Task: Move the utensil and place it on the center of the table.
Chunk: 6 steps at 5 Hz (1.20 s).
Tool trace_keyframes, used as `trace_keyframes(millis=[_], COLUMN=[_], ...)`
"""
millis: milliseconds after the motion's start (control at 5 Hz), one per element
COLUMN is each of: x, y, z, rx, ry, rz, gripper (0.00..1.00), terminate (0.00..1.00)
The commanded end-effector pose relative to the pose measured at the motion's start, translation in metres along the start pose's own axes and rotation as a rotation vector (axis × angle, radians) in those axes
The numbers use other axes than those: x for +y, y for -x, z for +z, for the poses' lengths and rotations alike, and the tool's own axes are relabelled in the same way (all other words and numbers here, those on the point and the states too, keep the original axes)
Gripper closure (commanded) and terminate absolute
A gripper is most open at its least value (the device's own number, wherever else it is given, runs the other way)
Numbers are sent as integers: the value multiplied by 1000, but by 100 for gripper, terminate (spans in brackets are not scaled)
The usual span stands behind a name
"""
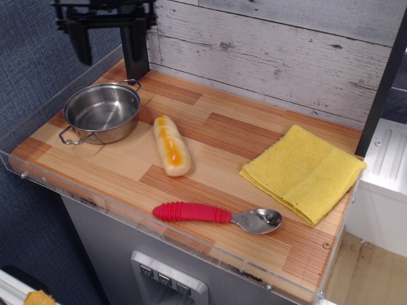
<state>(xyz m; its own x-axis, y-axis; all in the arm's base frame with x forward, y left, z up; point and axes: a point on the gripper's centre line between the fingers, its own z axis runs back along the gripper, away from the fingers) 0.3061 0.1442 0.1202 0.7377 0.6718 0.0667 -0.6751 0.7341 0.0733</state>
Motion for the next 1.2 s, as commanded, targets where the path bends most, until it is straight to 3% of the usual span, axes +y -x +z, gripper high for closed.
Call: trace_keyframes(millis=[0, 200, 600, 1000], x=[-29, -46, -45, 1], y=[2, 8, 11, 11], z=[-33, -43, -67, -51], rx=[44, 68, 125, 98], ry=[-60, -81, -101, -58], rz=[-60, -93, -92, 58], gripper=[0, 0, 0, 0], terminate=[0, 0, 0, 0])
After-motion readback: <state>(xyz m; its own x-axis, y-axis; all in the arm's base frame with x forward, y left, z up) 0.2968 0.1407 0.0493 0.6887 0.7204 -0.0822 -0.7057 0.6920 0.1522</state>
